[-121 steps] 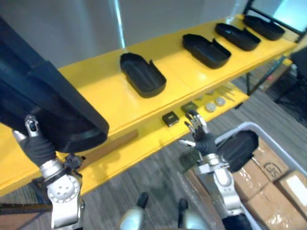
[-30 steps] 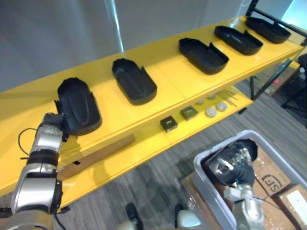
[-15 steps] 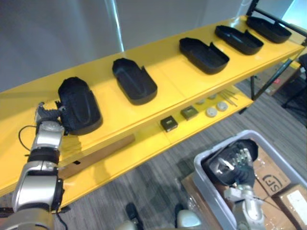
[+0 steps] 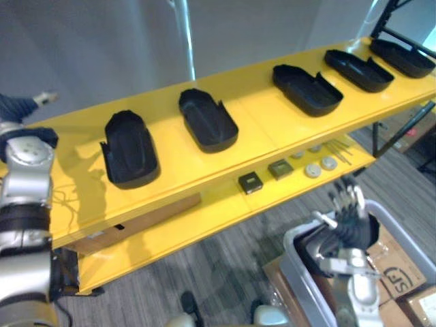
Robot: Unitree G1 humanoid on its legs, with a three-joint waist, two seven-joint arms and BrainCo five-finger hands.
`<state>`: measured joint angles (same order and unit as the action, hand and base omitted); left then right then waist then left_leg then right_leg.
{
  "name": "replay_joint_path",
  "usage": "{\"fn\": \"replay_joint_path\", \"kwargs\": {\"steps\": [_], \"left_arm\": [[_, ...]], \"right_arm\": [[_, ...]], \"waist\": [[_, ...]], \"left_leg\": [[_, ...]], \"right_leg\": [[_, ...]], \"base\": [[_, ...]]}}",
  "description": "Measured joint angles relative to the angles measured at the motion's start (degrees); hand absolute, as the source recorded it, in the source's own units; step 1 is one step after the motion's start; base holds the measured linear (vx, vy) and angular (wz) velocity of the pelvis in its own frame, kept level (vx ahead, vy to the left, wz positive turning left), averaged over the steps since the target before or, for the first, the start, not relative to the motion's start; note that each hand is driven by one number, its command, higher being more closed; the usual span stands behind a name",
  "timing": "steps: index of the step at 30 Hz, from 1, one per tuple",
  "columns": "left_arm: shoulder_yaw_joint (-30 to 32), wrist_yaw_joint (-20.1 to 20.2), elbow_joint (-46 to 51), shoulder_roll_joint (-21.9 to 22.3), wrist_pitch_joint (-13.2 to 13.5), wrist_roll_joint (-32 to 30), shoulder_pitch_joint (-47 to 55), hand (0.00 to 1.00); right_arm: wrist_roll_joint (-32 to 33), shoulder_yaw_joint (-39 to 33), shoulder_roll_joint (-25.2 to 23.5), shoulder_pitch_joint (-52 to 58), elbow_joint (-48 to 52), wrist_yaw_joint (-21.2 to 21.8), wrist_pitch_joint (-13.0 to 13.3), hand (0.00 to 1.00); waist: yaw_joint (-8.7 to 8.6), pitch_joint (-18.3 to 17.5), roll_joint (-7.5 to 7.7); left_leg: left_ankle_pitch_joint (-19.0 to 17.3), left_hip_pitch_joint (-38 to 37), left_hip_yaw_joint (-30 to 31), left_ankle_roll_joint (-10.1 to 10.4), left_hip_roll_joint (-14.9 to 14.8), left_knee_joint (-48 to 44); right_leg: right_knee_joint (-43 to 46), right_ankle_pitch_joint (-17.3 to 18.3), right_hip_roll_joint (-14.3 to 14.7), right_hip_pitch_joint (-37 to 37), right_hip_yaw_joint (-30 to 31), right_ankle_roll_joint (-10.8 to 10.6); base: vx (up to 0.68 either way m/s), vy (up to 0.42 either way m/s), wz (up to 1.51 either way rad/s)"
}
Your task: Walk over and take plastic housings, then place them on the shelf
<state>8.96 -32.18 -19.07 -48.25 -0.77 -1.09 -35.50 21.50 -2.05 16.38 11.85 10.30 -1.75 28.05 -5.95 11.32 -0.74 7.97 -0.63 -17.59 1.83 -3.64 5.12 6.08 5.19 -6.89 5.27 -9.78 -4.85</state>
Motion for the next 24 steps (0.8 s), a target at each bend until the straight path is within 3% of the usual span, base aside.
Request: {"fn": "replay_joint_path", "kwargs": {"steps": [3,5,7,9,12,13,17,19,24], "left_arm": [[6.0,-1.6,13.9,2.5,2.5,0.0,8.4,0.0],[9.9,-3.1,19.9,6.6,3.4,-1.1,14.4,0.0],[13.9,-3.7,25.3,12.6,3.5,-1.7,23.9,0.0],[15.7,-3.5,27.4,17.8,3.2,-1.7,30.7,0.0],[16.3,-2.9,26.8,24.5,0.4,-0.7,41.4,0.0],[17.6,-2.7,25.5,26.8,-0.7,0.9,44.8,0.0],[22.3,-2.4,12.7,31.2,-1.2,6.4,51.0,0.0],[24.7,-1.4,2.4,34.6,0.6,7.9,54.4,0.0],[24.3,1.7,-10.5,40.0,5.8,9.7,58.6,0.0]], "right_arm": [[0.2,0.1,2.2,-5.4,0.8,1.5,0.3,0.0],[0.9,0.3,2.6,-8.7,0.8,2.7,0.0,0.0],[1.5,2.5,2.8,-13.0,0.8,5.6,-2.0,0.0],[1.8,4.6,2.8,-16.0,0.8,8.4,-3.8,0.0],[2.3,8.6,2.6,-19.9,0.4,14.1,-7.2,0.0],[2.2,10.4,2.5,-21.8,0.1,16.5,-8.6,0.0],[1.9,13.5,2.6,-27.3,-1.1,23.6,-14.1,0.0],[2.0,14.0,3.3,-30.7,-4.2,26.2,-17.8,0.0],[2.6,14.7,6.4,-33.3,-11.1,30.1,-21.3,0.0]], "waist": [[1.21,-1.5,-1.88],[2.84,-2.7,-3.42],[4.75,-3.6,-4.63],[6.4,-3.8,-4.81],[8.91,-5.4,-3.52],[9.99,-5.8,-2.44],[12.99,-6.9,1.08],[14.64,-7.1,2.78],[16.48,-7.0,3.39]], "left_leg": [[0.3,0.4,2.5,-0.1,0.3,0.0],[0.8,0.7,3.6,-0.1,0.3,0.0],[1.0,0.7,6.2,0.1,0.3,0.0],[1.2,0.8,7.9,0.5,0.3,0.0],[1.5,3.0,9.4,0.7,0.5,0.0],[1.9,3.7,9.7,0.7,0.5,0.0],[2.5,4.8,12.5,0.6,1.7,0.0],[2.3,4.7,13.6,0.3,2.6,0.0],[2.0,5.1,14.8,0.0,3.7,0.0]], "right_leg": [[-0.7,0.0,-0.1,1.1,-2.4,0.0],[-1.0,0.0,0.0,1.8,-4.1,0.0],[-1.8,0.0,0.0,3.7,-6.9,0.0],[-2.4,0.2,0.2,4.5,-8.9,0.1],[-4.0,0.4,0.5,5.0,-12.5,0.3],[-4.2,0.4,0.5,5.1,-13.8,0.3],[-4.8,0.4,0.3,6.1,-16.9,0.0],[-4.6,0.8,-0.2,6.8,-17.6,0.1],[-3.5,2.3,-1.2,6.9,-19.8,-0.4]], "base": [[-0.01,0.007,0.42],[-0.01,0.001,0.41],[-0.04,-0.01,0.53],[-0.07,-0.018,0.5],[-0.04,-0.017,0.6],[0.0,-0.02,0.55],[0.04,-0.013,0.44],[0.04,0.006,0.28],[-0.03,0.022,0.24]]}}
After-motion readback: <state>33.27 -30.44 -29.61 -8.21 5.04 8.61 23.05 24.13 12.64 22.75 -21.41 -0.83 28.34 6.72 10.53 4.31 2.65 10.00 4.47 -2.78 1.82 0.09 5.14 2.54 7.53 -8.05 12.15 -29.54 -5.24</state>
